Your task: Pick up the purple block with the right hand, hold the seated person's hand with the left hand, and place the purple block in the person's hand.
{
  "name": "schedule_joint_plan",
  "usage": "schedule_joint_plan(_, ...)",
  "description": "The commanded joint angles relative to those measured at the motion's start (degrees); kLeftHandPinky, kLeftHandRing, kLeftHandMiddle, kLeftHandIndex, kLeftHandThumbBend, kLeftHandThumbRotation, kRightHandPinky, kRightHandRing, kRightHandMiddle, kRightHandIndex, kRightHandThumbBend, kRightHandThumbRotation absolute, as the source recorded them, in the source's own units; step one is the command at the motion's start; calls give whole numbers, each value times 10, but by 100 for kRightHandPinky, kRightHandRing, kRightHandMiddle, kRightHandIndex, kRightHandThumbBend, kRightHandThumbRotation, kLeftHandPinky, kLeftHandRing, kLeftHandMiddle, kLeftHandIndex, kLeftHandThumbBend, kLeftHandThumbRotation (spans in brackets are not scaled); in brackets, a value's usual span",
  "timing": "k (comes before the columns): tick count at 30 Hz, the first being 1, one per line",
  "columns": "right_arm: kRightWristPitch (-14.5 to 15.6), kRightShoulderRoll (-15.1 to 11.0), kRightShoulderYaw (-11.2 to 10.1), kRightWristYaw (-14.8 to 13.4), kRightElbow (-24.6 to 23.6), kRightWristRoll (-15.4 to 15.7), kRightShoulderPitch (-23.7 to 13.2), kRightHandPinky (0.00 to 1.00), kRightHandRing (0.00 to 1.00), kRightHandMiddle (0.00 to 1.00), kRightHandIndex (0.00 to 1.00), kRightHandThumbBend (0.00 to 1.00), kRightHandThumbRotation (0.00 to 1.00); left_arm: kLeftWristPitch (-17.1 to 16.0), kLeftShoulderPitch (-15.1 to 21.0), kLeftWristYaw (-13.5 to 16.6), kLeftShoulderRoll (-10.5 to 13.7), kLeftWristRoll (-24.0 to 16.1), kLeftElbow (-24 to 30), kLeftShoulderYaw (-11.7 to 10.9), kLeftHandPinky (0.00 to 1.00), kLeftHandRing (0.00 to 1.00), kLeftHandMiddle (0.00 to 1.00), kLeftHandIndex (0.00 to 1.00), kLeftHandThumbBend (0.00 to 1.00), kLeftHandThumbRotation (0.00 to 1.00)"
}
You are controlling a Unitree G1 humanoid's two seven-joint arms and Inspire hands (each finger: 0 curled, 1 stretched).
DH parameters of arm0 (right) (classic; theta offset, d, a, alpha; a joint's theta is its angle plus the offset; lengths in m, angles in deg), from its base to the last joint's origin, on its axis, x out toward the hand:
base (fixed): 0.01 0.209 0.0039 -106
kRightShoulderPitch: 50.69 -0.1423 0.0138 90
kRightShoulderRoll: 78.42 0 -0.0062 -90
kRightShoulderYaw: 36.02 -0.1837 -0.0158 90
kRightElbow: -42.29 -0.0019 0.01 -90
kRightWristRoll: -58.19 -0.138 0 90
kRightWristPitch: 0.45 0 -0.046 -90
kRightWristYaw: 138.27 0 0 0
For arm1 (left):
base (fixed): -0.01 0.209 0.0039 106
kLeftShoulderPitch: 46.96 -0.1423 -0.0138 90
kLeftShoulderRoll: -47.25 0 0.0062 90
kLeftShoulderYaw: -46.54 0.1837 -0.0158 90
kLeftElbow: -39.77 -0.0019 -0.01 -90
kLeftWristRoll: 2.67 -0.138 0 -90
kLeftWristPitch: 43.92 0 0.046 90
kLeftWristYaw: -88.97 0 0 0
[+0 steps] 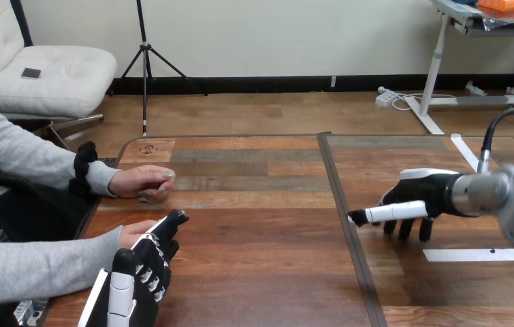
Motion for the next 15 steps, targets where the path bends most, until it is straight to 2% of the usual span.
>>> schedule_joint_plan(1,29,-29,6,134,-57,-21,-50,79,82,83,81,85,90,0,6,0,-15,-2,27,1,100,100,95,80,83,100)
schedule_joint_plan(7,33,-45,0,220,-98,-37,-59,82,82,83,82,84,90,-2,9,4,-17,-5,23,0,100,100,95,80,83,100)
schedule_joint_plan(11,25,-53,-16,249,-125,-61,-56,80,79,81,79,86,88,-2,11,6,-18,-6,22,0,100,100,94,80,82,100)
schedule_joint_plan(14,27,-57,-37,262,-144,-93,-52,77,76,78,77,89,85,-3,13,7,-18,-6,19,-1,100,99,94,80,82,100)
schedule_joint_plan(15,18,-59,-49,263,-151,-111,-50,76,76,78,76,90,84,-3,14,6,-18,-5,17,-1,100,99,94,80,82,100)
